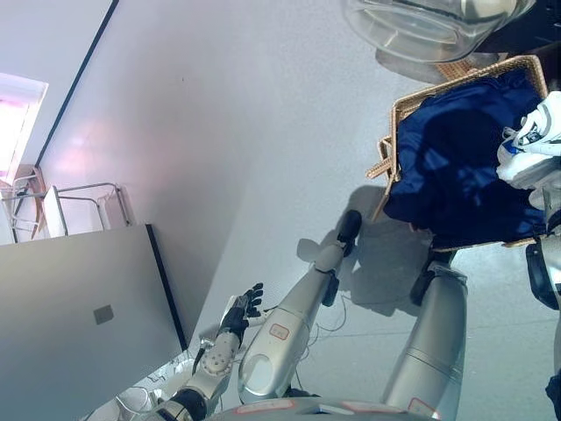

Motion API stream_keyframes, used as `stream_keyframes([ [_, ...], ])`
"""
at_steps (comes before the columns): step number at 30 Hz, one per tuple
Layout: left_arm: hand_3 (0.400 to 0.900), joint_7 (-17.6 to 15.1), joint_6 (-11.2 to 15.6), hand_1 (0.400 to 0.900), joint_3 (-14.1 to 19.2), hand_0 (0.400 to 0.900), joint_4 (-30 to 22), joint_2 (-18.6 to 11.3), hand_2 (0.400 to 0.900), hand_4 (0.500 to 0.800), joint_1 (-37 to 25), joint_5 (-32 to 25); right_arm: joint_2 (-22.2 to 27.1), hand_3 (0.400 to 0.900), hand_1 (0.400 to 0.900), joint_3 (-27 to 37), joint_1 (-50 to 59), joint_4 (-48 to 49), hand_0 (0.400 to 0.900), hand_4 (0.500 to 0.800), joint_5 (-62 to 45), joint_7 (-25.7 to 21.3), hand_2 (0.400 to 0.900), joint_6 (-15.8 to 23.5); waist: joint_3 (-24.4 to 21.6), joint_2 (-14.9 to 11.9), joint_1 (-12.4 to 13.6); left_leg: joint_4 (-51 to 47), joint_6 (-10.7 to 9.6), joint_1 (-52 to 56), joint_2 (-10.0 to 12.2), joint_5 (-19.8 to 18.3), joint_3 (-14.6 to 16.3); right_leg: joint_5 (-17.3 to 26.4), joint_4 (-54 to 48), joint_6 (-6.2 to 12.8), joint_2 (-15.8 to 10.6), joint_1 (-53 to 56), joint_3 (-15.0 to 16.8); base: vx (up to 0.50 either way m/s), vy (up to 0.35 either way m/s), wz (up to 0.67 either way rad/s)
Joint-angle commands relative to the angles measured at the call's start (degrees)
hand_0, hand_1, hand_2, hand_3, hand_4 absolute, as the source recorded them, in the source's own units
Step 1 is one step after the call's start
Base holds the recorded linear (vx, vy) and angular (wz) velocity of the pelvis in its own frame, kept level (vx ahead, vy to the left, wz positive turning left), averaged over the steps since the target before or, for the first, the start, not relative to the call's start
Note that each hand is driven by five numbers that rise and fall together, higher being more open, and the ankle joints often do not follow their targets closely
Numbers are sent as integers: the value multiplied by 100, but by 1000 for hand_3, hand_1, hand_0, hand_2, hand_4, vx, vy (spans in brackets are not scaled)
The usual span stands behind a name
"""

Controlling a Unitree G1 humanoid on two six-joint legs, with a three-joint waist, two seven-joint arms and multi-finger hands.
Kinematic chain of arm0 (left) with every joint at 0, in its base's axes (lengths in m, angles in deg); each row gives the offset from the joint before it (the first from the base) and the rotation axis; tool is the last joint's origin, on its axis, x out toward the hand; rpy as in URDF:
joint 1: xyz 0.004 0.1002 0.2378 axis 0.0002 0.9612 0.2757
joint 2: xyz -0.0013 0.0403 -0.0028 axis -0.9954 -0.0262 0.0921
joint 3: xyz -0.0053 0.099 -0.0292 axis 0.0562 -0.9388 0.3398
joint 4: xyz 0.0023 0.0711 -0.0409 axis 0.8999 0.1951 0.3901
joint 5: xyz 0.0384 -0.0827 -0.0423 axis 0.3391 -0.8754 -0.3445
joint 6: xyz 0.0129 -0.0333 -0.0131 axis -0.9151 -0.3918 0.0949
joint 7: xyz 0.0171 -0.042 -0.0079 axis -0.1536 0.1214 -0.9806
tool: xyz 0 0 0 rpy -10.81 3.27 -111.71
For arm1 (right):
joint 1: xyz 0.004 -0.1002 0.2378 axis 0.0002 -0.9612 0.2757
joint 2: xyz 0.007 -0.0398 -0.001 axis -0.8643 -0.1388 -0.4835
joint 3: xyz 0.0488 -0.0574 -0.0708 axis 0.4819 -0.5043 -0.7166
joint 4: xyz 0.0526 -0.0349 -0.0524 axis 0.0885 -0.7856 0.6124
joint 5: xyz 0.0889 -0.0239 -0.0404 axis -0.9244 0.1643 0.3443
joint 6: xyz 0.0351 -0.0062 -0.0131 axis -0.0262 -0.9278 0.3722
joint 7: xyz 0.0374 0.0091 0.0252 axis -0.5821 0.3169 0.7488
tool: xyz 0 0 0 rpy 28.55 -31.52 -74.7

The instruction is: Put the clothes in the basket into the washing machine.

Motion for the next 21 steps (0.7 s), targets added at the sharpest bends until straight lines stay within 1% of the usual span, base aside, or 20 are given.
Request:
stream_keyframes([
  [1, 900, -256, 27, 900, -2, 900, 643, -229, 900, 800, 432, 48, 215, 400, 400, 88, -185, 202, 400, 500, -820, -317, 400, 397, -299, 247, -120, 228, 274, -23, -105, -650, -12, -321, -737, 100, 226, 952, 245, 28, 16, -21],
  [2, 900, -264, 34, 900, 3, 900, 643, -245, 900, 800, 433, 51, 176, 400, 400, 226, -243, 207, 400, 500, -1017, -344, 400, 433, -304, 248, -147, 198, 277, 52, -96, -660, 4, -299, -804, 106, 235, 1025, 242, -74, 46, -30],
  [3, 900, -282, 33, 900, -5, 900, 642, -238, 900, 800, 425, 66, 98, 400, 400, 372, -282, 223, 400, 500, -1226, -376, 400, 483, -293, 288, -154, 159, 288, 28, -56, -523, 34, -83, -904, 99, 281, 1012, 227, -83, 41, -24],
  [4, 900, -282, 33, 900, -8, 900, 641, -243, 900, 800, 427, 66, 98, 400, 400, 382, -293, 229, 400, 500, -1225, -378, 400, 482, -290, 287, -150, 154, 288, 38, -53, -522, 35, -78, -914, 99, 285, 1023, 226, -86, 35, -25],
  [6, 900, -330, 40, 900, -37, 900, 674, -221, 900, 800, 399, 73, -257, 400, 400, 776, -445, 285, 400, 500, -1877, -391, 400, 651, -329, 298, -209, 83, 303, 232, -22, -543, 108, 30, -1167, 135, 319, 1284, 239, 34, 15, -27],
  [7, 900, -332, 39, 900, -48, 900, 681, -216, 900, 800, 395, 63, -358, 400, 400, 915, -489, 312, 400, 500, -2137, -379, 400, 718, -339, 303, -239, 52, 307, 319, -4, -547, 122, 51, -1234, 142, 324, 1377, 230, 27, 14, -20],
  [8, 900, -332, 39, 900, -50, 900, 681, -222, 900, 800, 398, 63, -361, 400, 400, 924, -501, 317, 400, 500, -2138, -380, 400, 718, -330, 303, -240, 45, 307, 336, -1, -546, 120, 54, -1245, 142, 326, 1397, 227, 22, 12, -17],
  [11, 900, -310, 23, 900, -141, 900, 698, -171, 900, 800, 386, 93, -762, 400, 400, 1395, -653, 317, 400, 500, -2907, -299, 400, 847, -451, 284, -313, -138, 325, 729, 56, -558, 172, 186, -1699, 204, 373, 1883, 224, 47, 19, -27],
  [12, 900, -310, 23, 900, -144, 900, 696, -176, 900, 800, 388, 92, -763, 400, 400, 1401, -660, 318, 400, 500, -2910, -296, 400, 849, -433, 291, -316, -151, 325, 760, 62, -555, 168, 197, -1727, 203, 379, 1921, 218, 53, 14, -24],
  [15, 900, -258, -13, 900, -150, 900, 668, -152, 900, 800, 451, 123, -941, 400, 400, 1701, -811, 315, 400, 500, -3346, -202, 400, 904, -538, 294, -354, -291, 332, 1047, 127, -561, 213, 323, -2099, 255, 360, 2295, 177, 35, 9, -17],
  [17, 900, -186, -29, 900, -108, 900, 671, -133, 900, 800, 520, 111, -1077, 400, 400, 1953, -918, 501, 400, 500, -3847, -88, 400, 1059, -652, 302, -366, -432, 330, 1271, 180, -539, 232, 395, -2378, 286, 365, 2590, 146, 38, -3, -15],
  [18, 900, -184, -29, 900, -109, 900, 669, -139, 900, 800, 524, 110, -1081, 400, 400, 1959, -929, 507, 400, 500, -3851, -88, 400, 1061, -644, 305, -369, -443, 330, 1293, 184, -535, 228, 406, -2402, 286, 368, 2619, 140, 54, 6, -18],
  [19, 900, -224, -228, 900, -114, 900, 866, 18, 900, 800, 182, 38, -1303, 400, 400, 1985, -935, 711, 400, 500, -3984, -143, 400, 1229, -721, 270, -489, -523, 313, 1417, 232, -526, 268, 441, -2540, 302, 385, 2749, 134, 12, 11, -13],
  [20, 900, -222, -227, 900, -94, 900, 887, 34, 900, 800, 147, 37, -1309, 400, 400, 1977, -913, 726, 400, 500, -3976, -162, 400, 1230, -699, 285, -493, -539, 310, 1405, 247, -486, 270, 504, -2585, 299, 401, 2748, 133, 75, 4, -19],
  [21, 900, -71, -113, 900, -211, 900, 876, 103, 900, 800, 199, -91, -1313, 400, 400, 2080, -867, 794, 400, 500, -4168, -21, 400, 1193, -755, 248, -555, -563, 311, 1538, 243, -536, 259, 458, -2653, 299, 406, 2911, 124, 25, -3, -8],
])
